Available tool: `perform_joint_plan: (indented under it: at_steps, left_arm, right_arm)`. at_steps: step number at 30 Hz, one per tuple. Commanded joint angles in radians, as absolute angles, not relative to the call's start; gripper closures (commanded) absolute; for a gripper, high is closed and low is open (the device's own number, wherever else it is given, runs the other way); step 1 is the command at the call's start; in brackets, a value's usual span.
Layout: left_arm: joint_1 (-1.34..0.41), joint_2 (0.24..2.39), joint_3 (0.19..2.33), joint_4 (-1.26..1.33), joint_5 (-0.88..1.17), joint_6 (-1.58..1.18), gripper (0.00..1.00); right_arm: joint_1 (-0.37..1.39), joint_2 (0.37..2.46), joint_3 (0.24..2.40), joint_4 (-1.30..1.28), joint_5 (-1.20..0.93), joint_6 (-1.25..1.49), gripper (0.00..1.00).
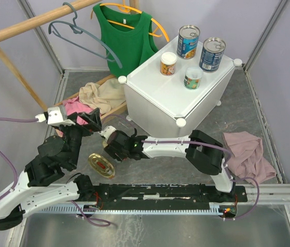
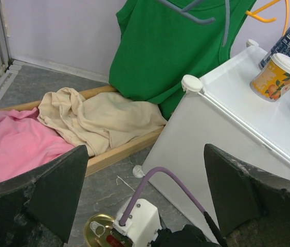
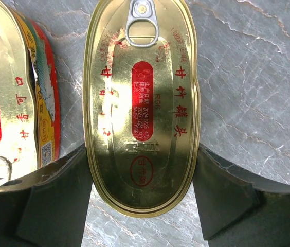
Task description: Place and organize the canned foods onto the counter
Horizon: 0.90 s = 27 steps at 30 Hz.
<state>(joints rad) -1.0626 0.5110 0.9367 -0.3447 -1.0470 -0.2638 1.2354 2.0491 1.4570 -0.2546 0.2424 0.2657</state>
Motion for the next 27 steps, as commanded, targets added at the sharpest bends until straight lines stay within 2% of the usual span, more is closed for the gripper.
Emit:
perform_joint_plan:
  at_steps: [1, 18, 27]
  left_arm:
    - [-1.064, 0.501, 0.936, -0.336, -1.077, -0.301, 0.01]
    - [-1.063, 0.496, 0.933, -0.353, -1.077, -0.321, 0.01]
    - [-1.063, 0.494, 0.922, -0.368, -1.080, -0.332, 0.01]
  right_arm:
    - [1.247, 1.949, 1.471, -0.222, 0.284, 0.275, 0.83]
    - [1.262, 1.905, 1.431, -0.238, 0.305, 0.287, 0.99]
    - [1.266, 1.849, 1.386, -0.225, 0.316, 0.303, 0.99]
